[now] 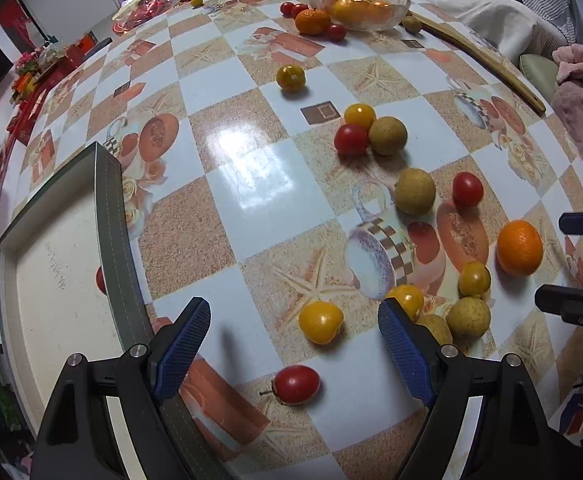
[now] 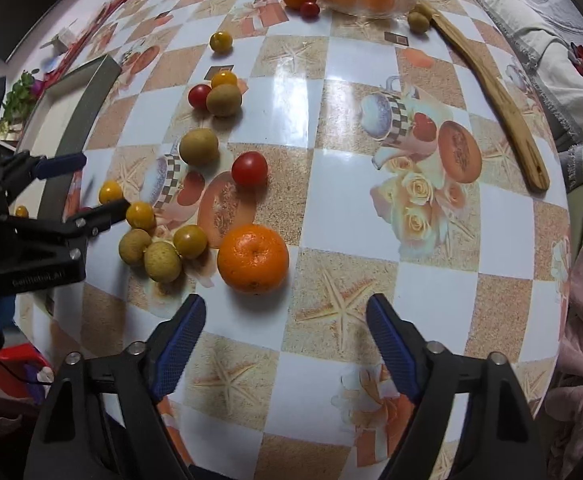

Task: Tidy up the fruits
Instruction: 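Move both open tools back over the fruits on the table, then grasp a yellow cherry tomato with the left tool while the right tool grasps the mandarin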

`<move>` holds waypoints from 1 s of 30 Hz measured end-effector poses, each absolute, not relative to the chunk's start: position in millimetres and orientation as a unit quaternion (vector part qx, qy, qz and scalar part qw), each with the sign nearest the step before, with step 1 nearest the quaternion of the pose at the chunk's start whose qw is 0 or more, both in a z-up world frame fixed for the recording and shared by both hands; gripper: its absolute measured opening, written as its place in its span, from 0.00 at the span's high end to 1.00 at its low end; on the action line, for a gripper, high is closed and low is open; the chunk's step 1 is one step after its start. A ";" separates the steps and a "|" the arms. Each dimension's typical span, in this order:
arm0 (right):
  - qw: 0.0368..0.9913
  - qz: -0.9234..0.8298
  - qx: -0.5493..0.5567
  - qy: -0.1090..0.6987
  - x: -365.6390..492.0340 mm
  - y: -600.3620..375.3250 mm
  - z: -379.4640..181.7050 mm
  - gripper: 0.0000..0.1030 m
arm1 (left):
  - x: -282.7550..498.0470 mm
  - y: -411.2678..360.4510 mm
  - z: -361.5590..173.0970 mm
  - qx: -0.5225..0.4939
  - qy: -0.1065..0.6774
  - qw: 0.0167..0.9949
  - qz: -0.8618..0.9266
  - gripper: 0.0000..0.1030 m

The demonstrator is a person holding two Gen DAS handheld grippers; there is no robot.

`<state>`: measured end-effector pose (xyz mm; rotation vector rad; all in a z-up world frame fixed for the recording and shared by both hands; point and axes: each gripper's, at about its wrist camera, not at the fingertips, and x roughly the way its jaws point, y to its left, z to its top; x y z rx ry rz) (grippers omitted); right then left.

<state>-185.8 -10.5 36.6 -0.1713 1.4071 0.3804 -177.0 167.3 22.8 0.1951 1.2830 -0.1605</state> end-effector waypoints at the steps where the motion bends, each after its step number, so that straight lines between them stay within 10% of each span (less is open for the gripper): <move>1: 0.743 0.177 -0.084 0.640 -185.2 -8.7 34.2 0.24 | -174.3 168.5 22.1 0.089 0.598 0.793 -0.074 0.16; 10: 0.745 0.217 -0.117 0.620 -175.3 15.9 27.0 0.33 | -172.9 168.1 10.7 0.081 0.613 0.783 -0.068 0.17; 21: 0.741 0.208 -0.111 0.629 -164.9 25.6 24.8 0.59 | -185.9 141.2 20.5 0.062 0.604 0.790 -0.091 0.70; 30: 0.732 0.201 -0.056 0.649 -154.3 13.7 30.7 0.59 | -179.1 161.7 27.4 -0.032 0.614 0.785 -0.077 0.78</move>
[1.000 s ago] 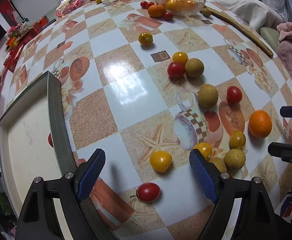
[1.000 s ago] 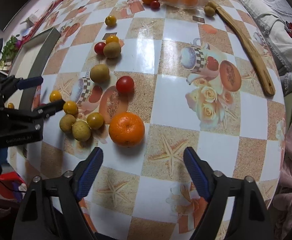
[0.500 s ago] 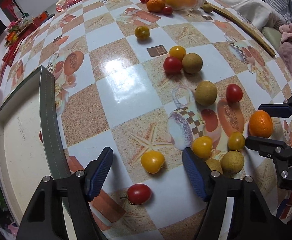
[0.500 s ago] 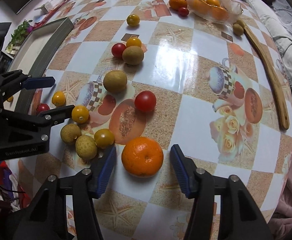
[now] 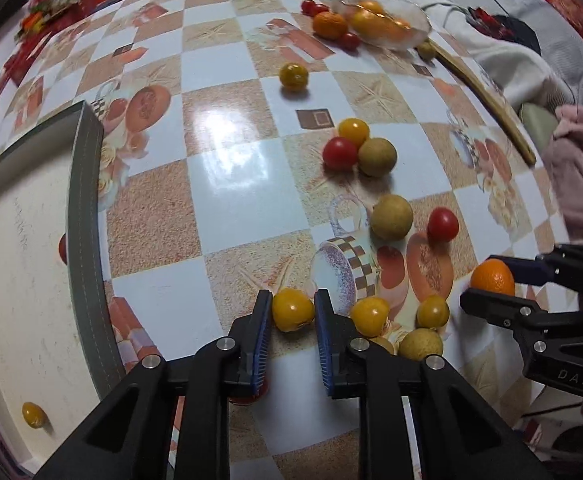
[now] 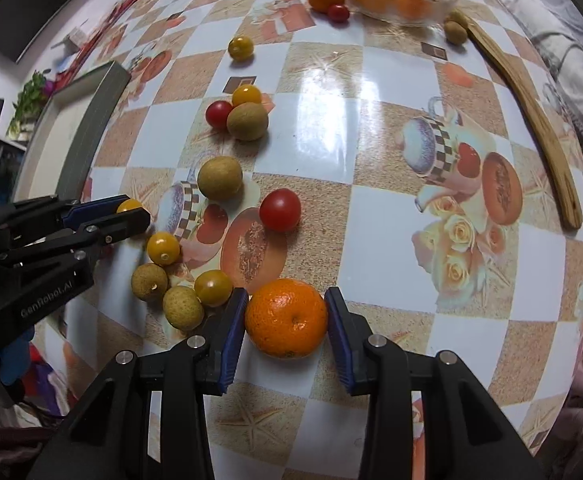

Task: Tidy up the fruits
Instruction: 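Grasp a yellow cherry tomato with the left tool while the right tool grasps the mandarin, then carry the yellow tomato and mandarin over the tray and open both tools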

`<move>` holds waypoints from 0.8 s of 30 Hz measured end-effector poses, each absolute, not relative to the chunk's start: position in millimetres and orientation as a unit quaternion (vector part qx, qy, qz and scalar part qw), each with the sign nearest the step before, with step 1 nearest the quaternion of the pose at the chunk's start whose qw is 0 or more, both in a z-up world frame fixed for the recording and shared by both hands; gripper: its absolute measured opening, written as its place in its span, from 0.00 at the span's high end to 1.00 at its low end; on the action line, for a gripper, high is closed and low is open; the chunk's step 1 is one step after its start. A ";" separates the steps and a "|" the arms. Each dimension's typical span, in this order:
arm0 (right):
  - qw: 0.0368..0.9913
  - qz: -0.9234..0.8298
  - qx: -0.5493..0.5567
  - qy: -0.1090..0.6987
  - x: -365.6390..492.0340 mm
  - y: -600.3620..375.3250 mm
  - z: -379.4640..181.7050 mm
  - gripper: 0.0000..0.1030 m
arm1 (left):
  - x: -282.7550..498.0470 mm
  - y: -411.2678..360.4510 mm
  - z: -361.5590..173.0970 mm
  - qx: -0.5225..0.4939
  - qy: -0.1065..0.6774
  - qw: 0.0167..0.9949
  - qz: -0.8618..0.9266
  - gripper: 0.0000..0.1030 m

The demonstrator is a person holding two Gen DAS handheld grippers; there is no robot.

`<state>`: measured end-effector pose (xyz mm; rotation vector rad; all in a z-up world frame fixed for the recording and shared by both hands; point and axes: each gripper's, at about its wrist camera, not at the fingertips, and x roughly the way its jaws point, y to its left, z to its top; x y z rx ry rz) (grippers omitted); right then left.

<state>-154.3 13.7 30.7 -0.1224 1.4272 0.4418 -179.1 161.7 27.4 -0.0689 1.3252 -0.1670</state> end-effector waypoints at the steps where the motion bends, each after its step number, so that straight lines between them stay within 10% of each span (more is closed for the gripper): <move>1: 0.731 0.201 -0.053 0.650 -154.4 13.2 31.5 0.59 | -178.9 163.2 28.2 -0.036 0.614 0.784 -0.077 0.78; 24: 0.730 0.223 -0.062 0.643 -149.1 54.8 64.5 0.59 | -186.9 227.4 62.8 -0.076 0.592 0.802 -0.027 0.78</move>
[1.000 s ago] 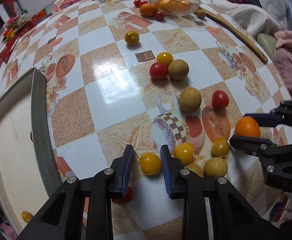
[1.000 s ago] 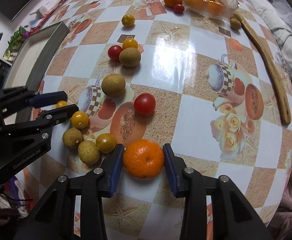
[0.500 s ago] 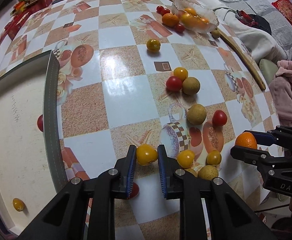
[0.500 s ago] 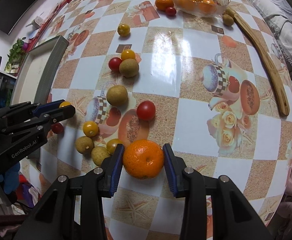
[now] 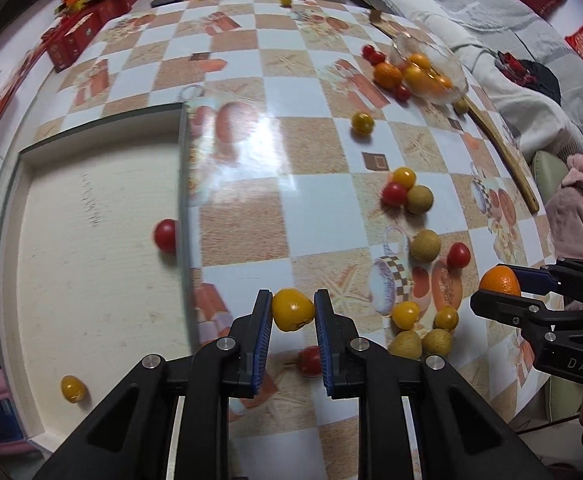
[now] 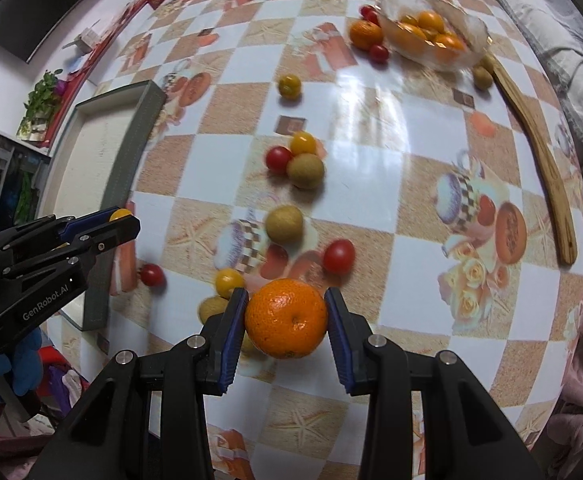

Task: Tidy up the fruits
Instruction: 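Carry the yellow tomato and mandarin over the tray and open both tools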

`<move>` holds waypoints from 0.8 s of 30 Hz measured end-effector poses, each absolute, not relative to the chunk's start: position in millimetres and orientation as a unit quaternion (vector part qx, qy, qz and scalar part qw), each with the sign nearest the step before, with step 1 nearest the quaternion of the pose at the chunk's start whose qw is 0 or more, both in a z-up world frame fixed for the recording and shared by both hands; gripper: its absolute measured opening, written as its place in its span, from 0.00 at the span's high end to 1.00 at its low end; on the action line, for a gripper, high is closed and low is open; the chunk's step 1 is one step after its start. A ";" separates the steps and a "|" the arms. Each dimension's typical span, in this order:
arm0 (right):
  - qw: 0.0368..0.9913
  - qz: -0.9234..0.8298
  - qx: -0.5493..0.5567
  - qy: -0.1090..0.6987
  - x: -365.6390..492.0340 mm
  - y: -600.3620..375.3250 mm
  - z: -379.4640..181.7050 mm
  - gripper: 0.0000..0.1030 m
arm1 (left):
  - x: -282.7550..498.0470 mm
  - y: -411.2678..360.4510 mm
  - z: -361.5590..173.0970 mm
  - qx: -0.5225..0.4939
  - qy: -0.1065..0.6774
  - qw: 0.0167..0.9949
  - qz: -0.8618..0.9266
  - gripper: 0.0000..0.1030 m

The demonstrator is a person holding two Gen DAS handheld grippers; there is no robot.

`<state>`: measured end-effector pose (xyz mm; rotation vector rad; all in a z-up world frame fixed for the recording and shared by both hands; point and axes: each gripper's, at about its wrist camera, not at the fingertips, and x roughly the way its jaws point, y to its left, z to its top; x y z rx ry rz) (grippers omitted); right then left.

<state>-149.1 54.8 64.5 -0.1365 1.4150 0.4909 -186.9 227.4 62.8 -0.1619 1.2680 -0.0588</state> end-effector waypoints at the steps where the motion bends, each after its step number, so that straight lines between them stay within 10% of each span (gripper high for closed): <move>1: 0.730 0.226 -0.064 0.641 -149.1 59.0 66.3 0.59 | -188.5 232.7 64.7 -0.079 0.589 0.804 -0.023 0.78; 24: 0.699 0.327 -0.106 0.627 -138.8 201.9 76.6 0.59 | -223.1 364.6 62.5 -0.119 0.570 0.803 0.128 0.78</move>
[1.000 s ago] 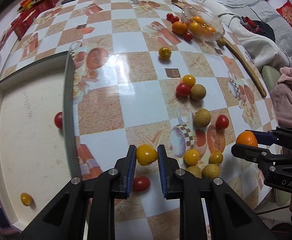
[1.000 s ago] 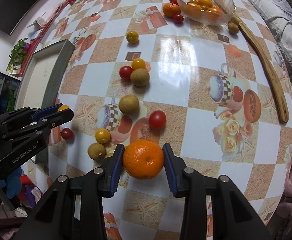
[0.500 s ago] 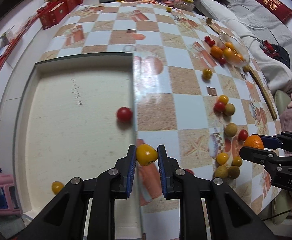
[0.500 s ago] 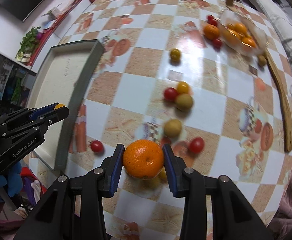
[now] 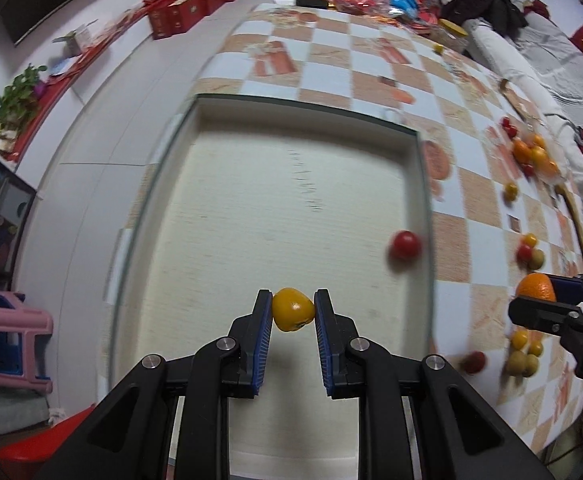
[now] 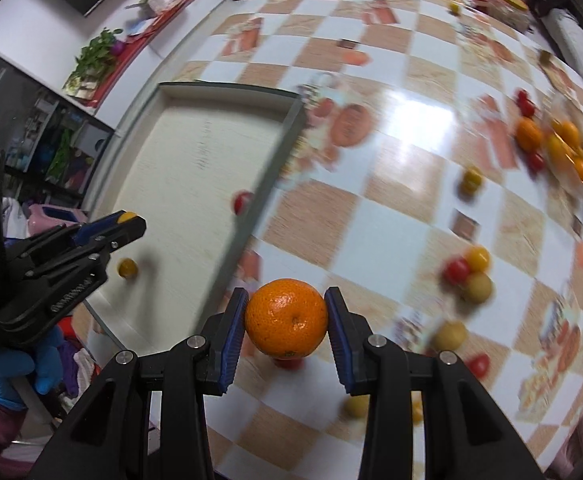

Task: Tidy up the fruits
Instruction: 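Carry the yellow tomato and mandarin over the tray and open both tools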

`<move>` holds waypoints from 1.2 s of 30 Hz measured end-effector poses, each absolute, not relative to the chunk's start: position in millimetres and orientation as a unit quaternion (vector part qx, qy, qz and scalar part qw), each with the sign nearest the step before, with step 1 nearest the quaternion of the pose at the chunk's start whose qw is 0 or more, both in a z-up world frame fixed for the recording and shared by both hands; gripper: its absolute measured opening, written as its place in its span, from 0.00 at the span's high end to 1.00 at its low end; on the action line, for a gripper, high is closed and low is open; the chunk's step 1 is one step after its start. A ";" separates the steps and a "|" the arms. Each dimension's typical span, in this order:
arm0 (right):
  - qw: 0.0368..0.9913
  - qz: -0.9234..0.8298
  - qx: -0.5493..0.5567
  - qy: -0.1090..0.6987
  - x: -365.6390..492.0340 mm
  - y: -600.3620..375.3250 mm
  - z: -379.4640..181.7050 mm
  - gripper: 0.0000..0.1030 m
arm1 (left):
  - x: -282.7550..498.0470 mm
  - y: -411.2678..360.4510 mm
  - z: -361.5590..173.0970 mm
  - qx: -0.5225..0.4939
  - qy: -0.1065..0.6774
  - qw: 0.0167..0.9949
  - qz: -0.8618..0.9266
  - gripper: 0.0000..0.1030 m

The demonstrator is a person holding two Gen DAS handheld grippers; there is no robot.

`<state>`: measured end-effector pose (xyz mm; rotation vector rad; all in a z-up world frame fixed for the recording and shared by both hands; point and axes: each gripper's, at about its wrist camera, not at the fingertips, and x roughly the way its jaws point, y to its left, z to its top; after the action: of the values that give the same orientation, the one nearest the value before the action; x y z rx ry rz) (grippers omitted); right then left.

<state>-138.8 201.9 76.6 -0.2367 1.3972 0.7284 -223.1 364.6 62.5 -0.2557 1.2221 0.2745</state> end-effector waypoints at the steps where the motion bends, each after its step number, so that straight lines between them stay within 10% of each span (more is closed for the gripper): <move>1: 0.697 0.331 -0.107 0.627 -137.4 209.8 75.9 0.59 | -223.0 369.8 60.4 -0.118 0.571 0.801 0.136 0.78; 25: 0.664 0.346 -0.187 0.636 -105.9 343.1 21.9 0.59 | -208.6 401.0 25.7 -0.089 0.600 0.776 0.171 0.77; 29: 0.660 0.347 -0.200 0.636 -109.4 349.4 17.1 0.58 | -212.4 401.2 28.7 -0.080 0.589 0.782 0.190 0.20; 36: 0.663 0.343 -0.193 0.636 -104.3 354.9 18.4 0.38 | -220.1 399.1 23.7 -0.079 0.596 0.775 0.193 0.20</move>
<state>-104.3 354.9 18.4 -0.4373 1.4384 0.7755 -220.0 399.1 23.7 -0.1703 1.2911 0.4180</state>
